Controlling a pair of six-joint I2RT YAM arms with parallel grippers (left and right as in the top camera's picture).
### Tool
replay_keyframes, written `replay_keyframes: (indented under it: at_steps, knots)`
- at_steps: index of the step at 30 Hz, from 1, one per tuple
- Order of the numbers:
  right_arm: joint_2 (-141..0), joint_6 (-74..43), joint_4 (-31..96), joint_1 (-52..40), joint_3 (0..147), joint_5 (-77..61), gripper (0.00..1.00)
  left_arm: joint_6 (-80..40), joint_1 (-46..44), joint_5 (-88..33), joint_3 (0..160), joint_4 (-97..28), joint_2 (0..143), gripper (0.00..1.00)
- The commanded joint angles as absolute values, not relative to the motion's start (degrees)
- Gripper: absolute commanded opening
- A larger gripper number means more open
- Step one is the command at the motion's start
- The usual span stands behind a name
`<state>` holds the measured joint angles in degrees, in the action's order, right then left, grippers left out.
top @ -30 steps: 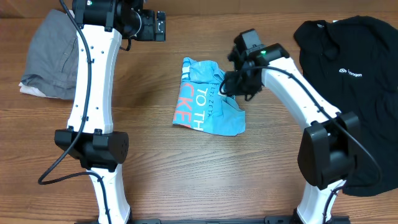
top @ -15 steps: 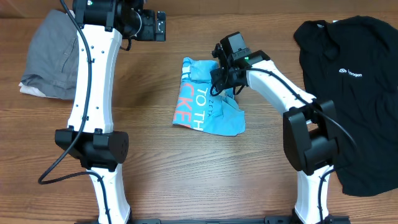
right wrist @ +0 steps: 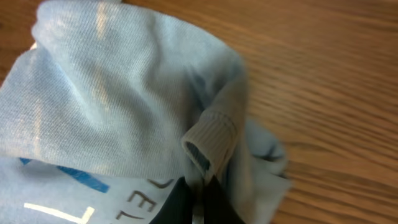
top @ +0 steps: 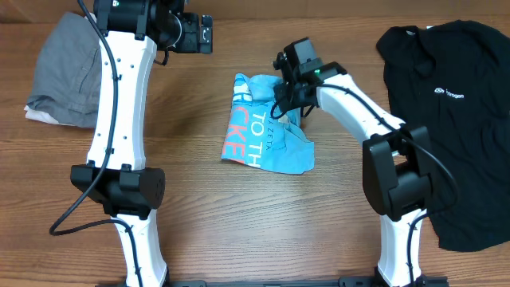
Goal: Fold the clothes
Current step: 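Release the layer and raise the right gripper up-right, then lower the left gripper onto the light-blue bundle's center and grasp it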
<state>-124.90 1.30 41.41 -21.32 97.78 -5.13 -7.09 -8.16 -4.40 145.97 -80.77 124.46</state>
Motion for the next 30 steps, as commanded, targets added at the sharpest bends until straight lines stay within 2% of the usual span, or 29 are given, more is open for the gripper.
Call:
replay_keyframes:
  at_steps: [1,8,9,10,11,12,13,17,25,30]
  knots:
    - [-124.7,1.3,41.4,-18.8,101.7,-4.5,0.04,-6.2,-8.3,-4.0,146.3,-80.7,125.3,1.0]
    - [-124.7,1.3,38.6,-14.3,103.2,-4.6,0.05,-6.2,-8.3,-4.0,146.3,-80.8,125.3,1.0]
    - [-124.7,1.3,37.6,-13.6,103.2,-4.5,0.24,-6.2,-8.3,-4.0,146.3,-80.8,125.3,1.0]
    - [-124.7,1.3,36.9,-13.2,103.2,-4.5,0.49,-6.2,-8.3,-4.0,146.3,-80.8,125.3,1.0]
    - [-124.7,1.2,36.2,-12.6,103.2,-4.5,0.79,-6.2,-8.3,-4.0,146.3,-80.8,125.3,1.0]
    - [-124.7,0.6,35.7,-12.1,103.2,-4.5,0.93,-6.2,-8.3,-4.0,146.3,-80.8,125.3,1.0]
    - [-124.7,-0.3,35.3,-11.6,103.2,-4.5,0.98,-6.2,-8.3,-4.0,146.3,-80.8,125.3,1.0]
    - [-124.7,-3.9,35.7,-9.6,103.2,-5.7,0.99,-6.2,-8.3,-4.0,146.3,-80.8,125.3,1.0]
    - [-125.0,-4.3,37.3,-9.0,103.1,-13.8,0.73,-6.2,-8.3,-4.0,146.3,-80.8,125.3,1.0]
    - [-126.5,-7.5,42.6,-9.3,103.1,-13.8,0.64,-6.2,-8.3,-4.0,145.9,-80.8,125.4,1.0]
